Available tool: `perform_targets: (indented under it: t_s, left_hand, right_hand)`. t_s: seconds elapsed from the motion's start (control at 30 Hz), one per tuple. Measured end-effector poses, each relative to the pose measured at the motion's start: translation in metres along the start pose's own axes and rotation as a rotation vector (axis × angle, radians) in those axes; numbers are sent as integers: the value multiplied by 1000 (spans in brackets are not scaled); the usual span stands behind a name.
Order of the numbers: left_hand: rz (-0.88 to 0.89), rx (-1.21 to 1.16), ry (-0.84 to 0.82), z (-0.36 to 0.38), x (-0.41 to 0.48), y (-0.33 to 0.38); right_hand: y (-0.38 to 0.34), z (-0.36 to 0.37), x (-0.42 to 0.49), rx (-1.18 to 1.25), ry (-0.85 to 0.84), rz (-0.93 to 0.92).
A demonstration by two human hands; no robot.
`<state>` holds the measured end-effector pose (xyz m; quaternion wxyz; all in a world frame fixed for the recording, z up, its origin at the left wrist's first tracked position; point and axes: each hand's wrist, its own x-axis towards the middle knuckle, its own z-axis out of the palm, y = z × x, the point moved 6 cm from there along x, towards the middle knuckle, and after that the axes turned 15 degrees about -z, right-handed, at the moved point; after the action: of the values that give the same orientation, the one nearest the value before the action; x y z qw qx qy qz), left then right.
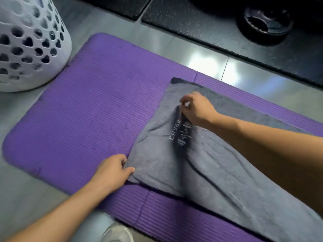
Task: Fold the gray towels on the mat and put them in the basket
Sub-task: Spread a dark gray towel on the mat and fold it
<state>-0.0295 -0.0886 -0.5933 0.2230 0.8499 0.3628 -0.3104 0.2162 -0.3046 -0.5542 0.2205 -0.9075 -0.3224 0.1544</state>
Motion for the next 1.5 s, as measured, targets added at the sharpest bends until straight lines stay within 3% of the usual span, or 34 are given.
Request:
perform_targets:
  t_s: [0.2,0.4,0.53,0.63,0.77,0.87,1.03,1.37,1.5]
  left_hand:
    - [-40,-371,-184,-5,14,-31]
    - [-120,-744,-404,-2,17,-38]
    - [-119,-840,-373,-16,23,-43]
    - [-43,-934,-284,-45,23,-40]
    - [238,-803,-281,-77,-5,10]
    - [434,-691,-443,-78,-38,78]
    - [619,-473,-543,-53,-91,177]
    - [974,-19,-700,95,-266,343]
    - [938,12,-741,180,-312,368]
  right_hand:
    - [13,-13,92,64,79,196]
    - [23,-7,120,-43,82,176]
    - [9,-19,145,60,239,203]
    - [-6,-23,160,281,323,220]
    - [-12,-38,153,554,401,254]
    - [-4,-64,131,606,448,290]
    - [34,-116,69,649,525,314]
    - [183,-232,-181,598,803,428]
    - [252,-250,-282,441,891,537]
